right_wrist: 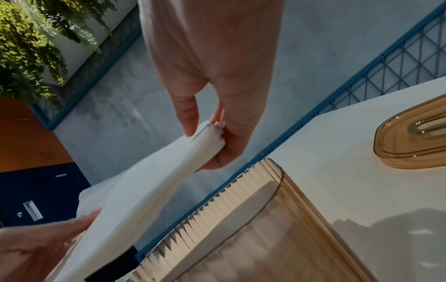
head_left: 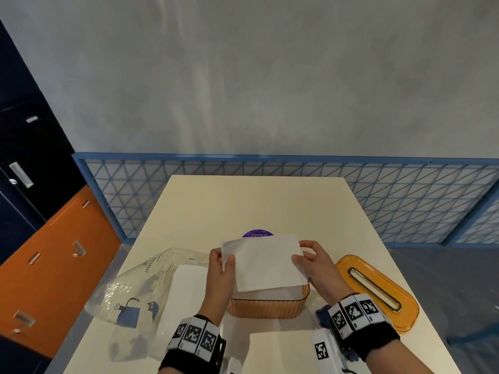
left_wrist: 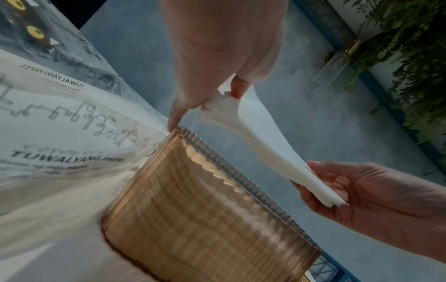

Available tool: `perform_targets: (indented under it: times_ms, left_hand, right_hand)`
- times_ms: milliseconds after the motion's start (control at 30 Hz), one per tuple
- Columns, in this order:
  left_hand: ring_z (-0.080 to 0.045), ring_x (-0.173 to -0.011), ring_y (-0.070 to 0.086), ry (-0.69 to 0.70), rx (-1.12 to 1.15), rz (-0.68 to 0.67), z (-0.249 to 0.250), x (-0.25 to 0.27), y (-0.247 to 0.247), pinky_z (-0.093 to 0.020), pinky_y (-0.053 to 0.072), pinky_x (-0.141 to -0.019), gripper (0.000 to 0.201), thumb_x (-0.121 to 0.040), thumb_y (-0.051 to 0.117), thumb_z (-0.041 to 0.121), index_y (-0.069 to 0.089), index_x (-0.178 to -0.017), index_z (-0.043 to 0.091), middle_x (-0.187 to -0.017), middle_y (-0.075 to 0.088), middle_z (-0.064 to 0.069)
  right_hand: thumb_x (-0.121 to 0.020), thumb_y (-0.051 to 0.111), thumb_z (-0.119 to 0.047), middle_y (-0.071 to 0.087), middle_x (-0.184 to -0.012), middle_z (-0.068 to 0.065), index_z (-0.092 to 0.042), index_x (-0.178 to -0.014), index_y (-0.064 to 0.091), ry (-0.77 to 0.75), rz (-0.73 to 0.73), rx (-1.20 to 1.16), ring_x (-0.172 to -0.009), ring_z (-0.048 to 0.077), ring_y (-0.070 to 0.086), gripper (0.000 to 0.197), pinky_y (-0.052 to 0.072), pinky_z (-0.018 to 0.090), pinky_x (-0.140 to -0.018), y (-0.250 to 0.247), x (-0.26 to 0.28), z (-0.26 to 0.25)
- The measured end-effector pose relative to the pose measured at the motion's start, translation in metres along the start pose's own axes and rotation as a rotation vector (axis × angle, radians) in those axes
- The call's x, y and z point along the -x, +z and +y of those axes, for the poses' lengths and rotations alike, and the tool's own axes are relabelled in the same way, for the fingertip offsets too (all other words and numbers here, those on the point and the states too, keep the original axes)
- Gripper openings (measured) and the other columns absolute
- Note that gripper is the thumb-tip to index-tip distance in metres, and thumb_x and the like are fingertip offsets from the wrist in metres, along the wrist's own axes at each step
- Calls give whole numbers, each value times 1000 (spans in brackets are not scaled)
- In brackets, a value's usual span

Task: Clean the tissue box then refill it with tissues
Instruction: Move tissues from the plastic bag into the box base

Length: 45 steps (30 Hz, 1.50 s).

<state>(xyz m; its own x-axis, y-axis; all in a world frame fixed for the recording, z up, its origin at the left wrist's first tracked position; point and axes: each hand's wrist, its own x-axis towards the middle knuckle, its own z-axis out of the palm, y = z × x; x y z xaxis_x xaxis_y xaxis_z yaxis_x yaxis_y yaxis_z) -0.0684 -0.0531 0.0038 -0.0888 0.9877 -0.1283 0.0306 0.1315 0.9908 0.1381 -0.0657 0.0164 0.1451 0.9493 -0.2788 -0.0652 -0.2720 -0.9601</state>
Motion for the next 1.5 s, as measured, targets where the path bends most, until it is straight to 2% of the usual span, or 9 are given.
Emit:
perform_targets:
  times_ms: [133,267,533,667,767,967,1133,1300,1500]
  left_hand:
    - [-10,-87,52,7,-1,1,2,2,1,-24,44,-67,11,-98,42,16,42,-109,13,-102,53,-2]
    - [-13,-90,54,-8,30,7,5,5,3,-22,46,-68,15,-98,44,19,41,-112,13,-105,53,-2]
    - [-5,-87,53,-15,24,-20,7,7,7,-16,44,-65,17,-98,45,22,41,-113,16,-102,53,3]
    - [-12,-95,59,-11,-16,-95,10,7,5,-21,51,-75,19,-96,48,27,49,-115,21,-106,61,2]
    - [-12,-98,60,45,-41,-128,18,3,1,-26,51,-81,19,-96,49,23,54,-114,23,-106,64,3]
    - [-20,-98,56,57,-177,-116,2,4,-4,-32,47,-83,24,-94,43,5,50,-102,26,-100,59,-1]
    - [-23,-107,55,16,-233,-65,-10,10,0,-46,40,-104,27,-90,46,15,43,-113,28,-102,58,4]
    - [-11,-87,55,68,-156,-78,-11,7,-9,-16,47,-67,23,-76,52,18,44,-95,28,-95,56,3]
    - [-1,-92,56,74,-175,-172,-15,2,-14,-12,47,-68,24,-92,52,3,53,-100,26,-99,61,7]
  right_hand:
    - [-92,56,-11,69,-101,16,-12,-97,60,-20,15,29,-90,28,65,7,51,43,-83,1,-2,0]
    - [-96,50,-22,69,-88,9,-8,-91,57,-32,17,56,-76,20,63,17,48,28,-64,2,1,-3]
    - [-98,46,-19,67,-100,12,-9,-115,45,-9,41,81,-78,19,64,20,50,27,-59,1,-3,-3]
    - [-95,51,-16,60,-119,10,-22,-127,37,25,-15,38,-104,25,62,36,54,39,-88,-1,-5,-5]
    - [-90,57,-8,61,-122,8,-22,-116,52,-44,-82,91,-111,27,59,30,48,49,-99,-5,-7,-10]
    - [-85,54,4,59,-102,12,-20,-97,52,-57,-67,201,-88,22,57,26,50,35,-74,3,-2,9]
    - [-84,49,8,59,-108,5,-16,-115,49,-47,-12,238,-100,20,56,40,46,22,-71,13,1,25]
    - [-85,51,8,61,-99,8,-17,-98,50,-59,1,222,-92,21,58,27,48,27,-74,5,-1,20]
    - [-86,53,4,62,-101,4,-21,-101,52,-73,-22,266,-94,20,58,28,49,25,-74,3,-3,18]
